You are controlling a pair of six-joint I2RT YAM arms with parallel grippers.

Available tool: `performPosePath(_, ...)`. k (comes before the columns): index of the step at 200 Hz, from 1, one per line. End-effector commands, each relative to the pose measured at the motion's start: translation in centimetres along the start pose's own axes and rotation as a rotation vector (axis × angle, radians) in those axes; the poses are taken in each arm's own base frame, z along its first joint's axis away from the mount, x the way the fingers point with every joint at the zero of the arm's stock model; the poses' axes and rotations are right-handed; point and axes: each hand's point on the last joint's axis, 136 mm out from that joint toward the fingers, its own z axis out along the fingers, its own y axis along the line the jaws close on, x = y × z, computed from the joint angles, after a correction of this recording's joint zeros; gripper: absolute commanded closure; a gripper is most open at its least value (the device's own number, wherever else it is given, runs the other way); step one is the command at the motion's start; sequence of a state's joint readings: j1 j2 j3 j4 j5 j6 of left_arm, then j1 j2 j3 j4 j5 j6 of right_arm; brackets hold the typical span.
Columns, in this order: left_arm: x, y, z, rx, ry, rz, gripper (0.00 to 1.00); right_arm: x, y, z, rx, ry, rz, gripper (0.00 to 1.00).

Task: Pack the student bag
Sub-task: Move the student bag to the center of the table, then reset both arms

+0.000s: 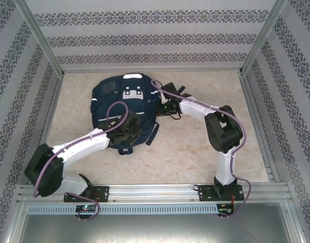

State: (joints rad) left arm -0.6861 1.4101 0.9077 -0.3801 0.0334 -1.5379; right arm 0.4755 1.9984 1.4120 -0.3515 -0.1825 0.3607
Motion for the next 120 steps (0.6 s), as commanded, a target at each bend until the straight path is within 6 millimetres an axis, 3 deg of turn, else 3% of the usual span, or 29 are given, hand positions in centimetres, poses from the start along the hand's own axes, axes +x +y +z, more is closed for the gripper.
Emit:
performPosePath(1,0.9,-1.8,0.1,-0.015,0.019,0.139,0.92,-4.6,-4.8,-2.9,0.135,-0.14,0.049,0.94)
performPosePath(15,0.9,-3.1,0.1,-0.02,0.02,0.175,0.68,-4.6,-4.9,-3.7,0.131,-0.144,0.057,0.67)
performPosePath(41,0.9,-4.3,-0.2,-0.058,0.029,0.264,0.43,-4.5,-4.6,-6.2,0.116,-0.178,0.064,0.56)
performPosePath(53,0.6,-4.2,-0.8,-0.098,0.018,0.313,0.2,-4.4,-4.5,-7.8,0.115,-0.202,0.066,0.52)
performPosePath(65,0.2,-4.1,-1.5,-0.126,0.008,0.36,0.06,-4.1,-4.4,-9.5,0.116,-0.231,0.069,0.48)
performPosePath(76,-0.4,-4.0,-2.5,-0.147,-0.018,0.398,0.0,-3.9,-4.4,-11.3,0.117,-0.267,0.066,0.44)
performPosePath(101,-3.5,-4.0,-6.0,-0.18,-0.138,0.498,0.0,-3.1,-5.5,-15.1,0.17,-0.349,0.062,0.32)
performPosePath(120,-7.2,-3.8,-8.5,-0.179,-0.231,0.55,0.0,-2.2,-7.3,-17.8,0.243,-0.414,0.089,0.03)
